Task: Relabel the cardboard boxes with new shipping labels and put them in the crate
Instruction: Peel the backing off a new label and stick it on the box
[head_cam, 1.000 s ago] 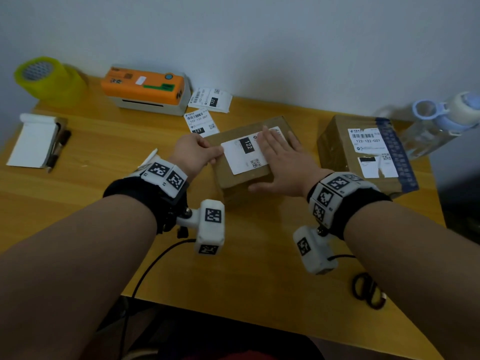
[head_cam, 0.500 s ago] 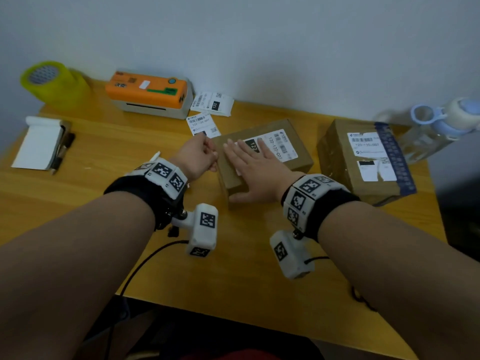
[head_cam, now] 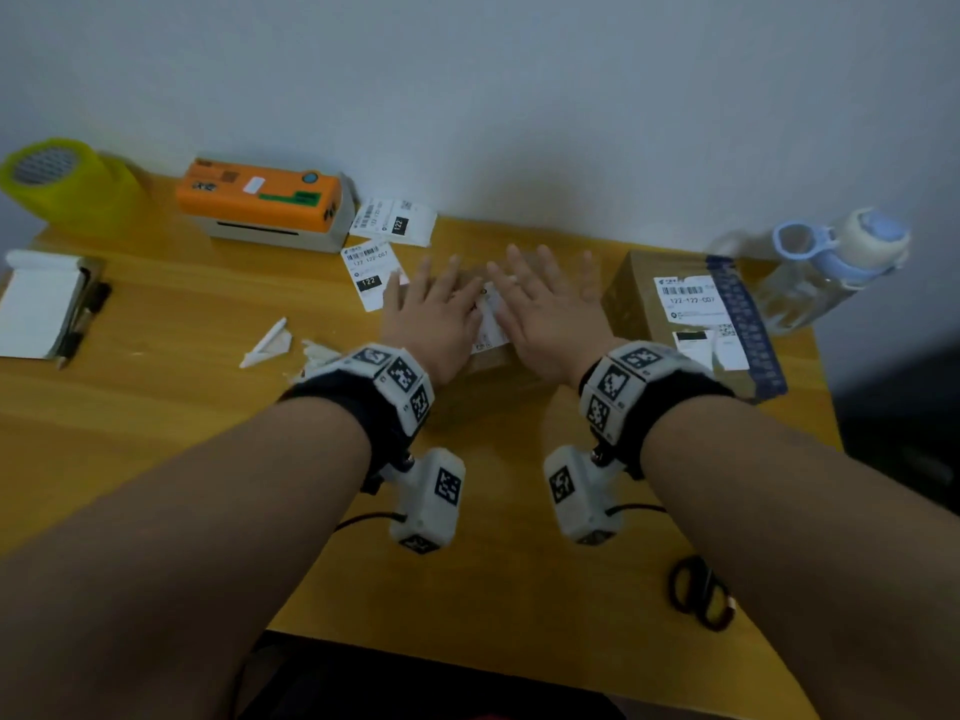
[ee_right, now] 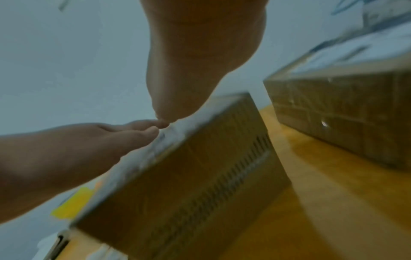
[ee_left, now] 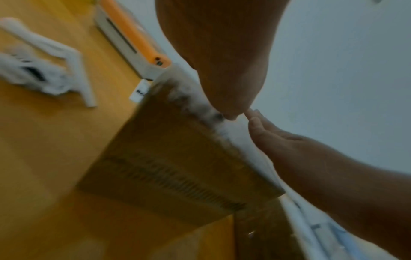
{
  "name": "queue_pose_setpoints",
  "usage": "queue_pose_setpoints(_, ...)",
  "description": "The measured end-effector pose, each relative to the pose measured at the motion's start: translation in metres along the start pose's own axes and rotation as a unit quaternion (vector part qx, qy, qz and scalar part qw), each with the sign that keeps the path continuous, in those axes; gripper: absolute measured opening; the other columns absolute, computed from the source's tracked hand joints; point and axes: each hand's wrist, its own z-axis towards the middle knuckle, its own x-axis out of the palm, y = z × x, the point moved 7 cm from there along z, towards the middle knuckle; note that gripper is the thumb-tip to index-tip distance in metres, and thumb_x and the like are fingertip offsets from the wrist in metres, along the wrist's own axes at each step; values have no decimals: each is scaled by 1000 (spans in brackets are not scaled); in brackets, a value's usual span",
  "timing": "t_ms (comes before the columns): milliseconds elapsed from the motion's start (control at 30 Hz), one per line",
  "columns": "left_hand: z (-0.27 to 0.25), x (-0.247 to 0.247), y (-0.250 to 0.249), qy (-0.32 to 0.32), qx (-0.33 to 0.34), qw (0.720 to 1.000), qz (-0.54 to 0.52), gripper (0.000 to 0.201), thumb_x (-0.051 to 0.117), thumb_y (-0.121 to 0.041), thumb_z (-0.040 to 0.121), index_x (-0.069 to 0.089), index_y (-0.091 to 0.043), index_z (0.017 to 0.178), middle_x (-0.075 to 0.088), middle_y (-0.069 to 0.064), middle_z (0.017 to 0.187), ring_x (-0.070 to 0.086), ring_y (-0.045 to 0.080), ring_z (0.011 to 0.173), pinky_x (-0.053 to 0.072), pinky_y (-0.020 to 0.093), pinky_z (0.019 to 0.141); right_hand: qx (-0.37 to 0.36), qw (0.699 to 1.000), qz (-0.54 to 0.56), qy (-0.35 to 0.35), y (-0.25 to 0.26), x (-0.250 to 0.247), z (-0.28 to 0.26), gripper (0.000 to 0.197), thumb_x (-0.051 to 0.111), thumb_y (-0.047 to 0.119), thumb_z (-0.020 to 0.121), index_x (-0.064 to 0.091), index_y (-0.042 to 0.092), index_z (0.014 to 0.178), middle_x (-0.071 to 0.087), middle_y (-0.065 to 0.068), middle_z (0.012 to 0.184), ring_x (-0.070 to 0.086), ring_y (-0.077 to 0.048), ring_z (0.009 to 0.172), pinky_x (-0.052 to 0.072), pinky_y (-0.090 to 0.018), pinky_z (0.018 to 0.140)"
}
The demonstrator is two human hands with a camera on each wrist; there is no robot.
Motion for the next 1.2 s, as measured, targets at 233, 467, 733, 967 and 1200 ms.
queue_pose_setpoints(233, -1, 20, 13, 27, -20, 999, -2, 56, 7, -59, 95, -5, -42, 147, -10, -12, 157, -11, 19, 146, -7, 57, 114, 28, 998, 24, 41, -16, 24, 6, 50, 4, 50, 98, -8, 44, 147, -13, 9, 159, -12, -26, 146, -16, -61, 108)
queue_pose_setpoints(467, -17, 14, 46, 85, -24, 996, 23, 76, 16, -75, 83, -11, -43, 145, -19, -4, 156, -13, 26, 145, -9, 60, 110, 63, 987, 117, 90, -45, 21, 6, 55, 12, 55, 98, -10, 43, 147, -17, -3, 158, -2, -34, 146, 0, -61, 114)
queue_pose_setpoints(733, -31, -7, 31, 14, -57, 991, -118, 62, 31, -47, 98, 9, -22, 151, -7, 10, 158, 5, 31, 145, 12, 46, 117, 36, 996, 83, -23, -30, -3, 0, 56, 27, 28, 103, 0, 21, 152, -4, -9, 159, 2, -29, 147, 5, -49, 119)
queue_pose_setpoints(967, -13, 15, -2, 50, 7, 999, 15, 58, 7, -52, 97, -5, -30, 150, -11, -6, 158, -9, 19, 146, -5, 51, 115, -44, 998, 35, 15, 6, 20, -2, 53, 9, 40, 101, -2, 26, 151, -7, 5, 160, -8, -19, 147, -15, -53, 112)
queue_pose_setpoints(1200, -16, 15, 20, 81, -33, 995, 39, 71, 5, -65, 90, -12, -28, 148, -18, -11, 156, -14, 16, 145, -11, 55, 112, 10, 1000, -1, 24, -32, 16, 0, 62, 8, 56, 96, -4, 29, 151, -11, 4, 159, -10, -25, 146, -15, -57, 112)
